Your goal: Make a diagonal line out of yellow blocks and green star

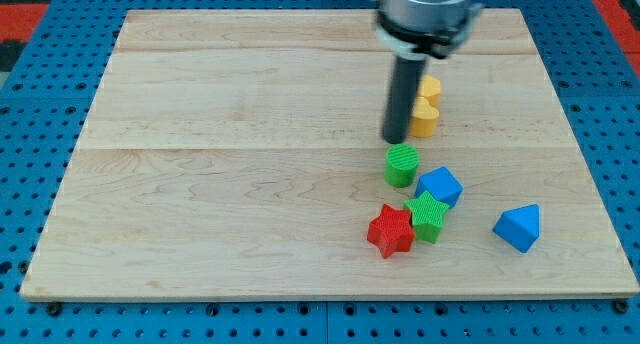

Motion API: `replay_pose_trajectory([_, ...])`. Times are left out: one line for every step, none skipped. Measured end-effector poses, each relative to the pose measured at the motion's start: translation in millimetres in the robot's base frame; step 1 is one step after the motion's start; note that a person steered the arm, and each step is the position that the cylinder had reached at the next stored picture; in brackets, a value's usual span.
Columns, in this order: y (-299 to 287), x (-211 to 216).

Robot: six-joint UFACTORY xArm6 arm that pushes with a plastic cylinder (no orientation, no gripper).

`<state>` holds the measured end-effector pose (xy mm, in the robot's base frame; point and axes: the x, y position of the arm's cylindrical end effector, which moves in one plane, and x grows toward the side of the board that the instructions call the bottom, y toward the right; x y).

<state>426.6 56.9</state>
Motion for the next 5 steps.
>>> replay_pose_trajectory([-5, 36])
replay_pose_trajectory([55, 70])
replay_pose_trajectory([9, 70])
replay_pose_trajectory([-87, 71])
replay_pose_trajectory([-88, 125])
